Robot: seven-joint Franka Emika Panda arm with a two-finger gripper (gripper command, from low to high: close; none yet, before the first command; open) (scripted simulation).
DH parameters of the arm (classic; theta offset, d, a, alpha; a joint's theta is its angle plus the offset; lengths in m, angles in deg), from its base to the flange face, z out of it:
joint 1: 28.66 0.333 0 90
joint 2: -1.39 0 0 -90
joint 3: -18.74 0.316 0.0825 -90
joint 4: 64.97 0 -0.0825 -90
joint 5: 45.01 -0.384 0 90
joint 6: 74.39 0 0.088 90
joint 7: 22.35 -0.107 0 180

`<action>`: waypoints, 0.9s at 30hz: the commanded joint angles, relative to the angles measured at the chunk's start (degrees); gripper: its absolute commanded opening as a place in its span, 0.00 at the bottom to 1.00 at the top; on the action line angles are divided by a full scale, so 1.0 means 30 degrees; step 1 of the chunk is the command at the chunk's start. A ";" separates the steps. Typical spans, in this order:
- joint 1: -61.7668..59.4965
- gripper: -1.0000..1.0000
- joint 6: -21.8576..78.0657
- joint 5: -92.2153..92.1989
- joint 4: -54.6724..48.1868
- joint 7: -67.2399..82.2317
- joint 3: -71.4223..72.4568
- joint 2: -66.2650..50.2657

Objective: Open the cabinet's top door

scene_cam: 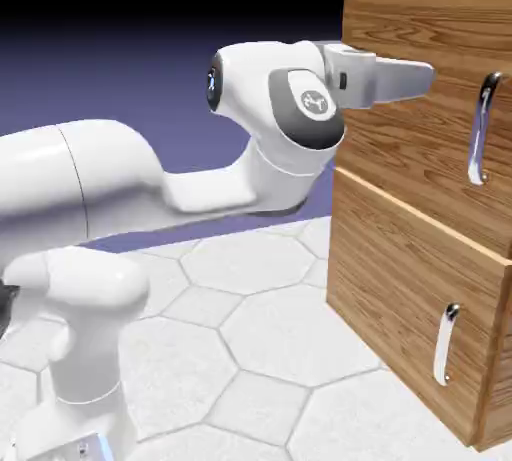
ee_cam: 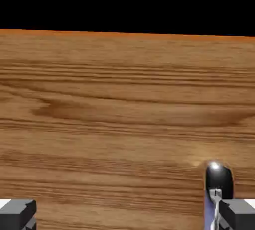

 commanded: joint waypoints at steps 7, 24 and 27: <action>0.2746 0.50 0.0031 0.5815 -0.1717 -0.3073 -0.3270 0.1661; 0.1478 0.00 0.5411 0.8821 0.1258 -0.6087 -0.1143 0.3409; -0.0419 0.00 0.7027 0.8772 0.3334 -0.6945 0.0241 0.3805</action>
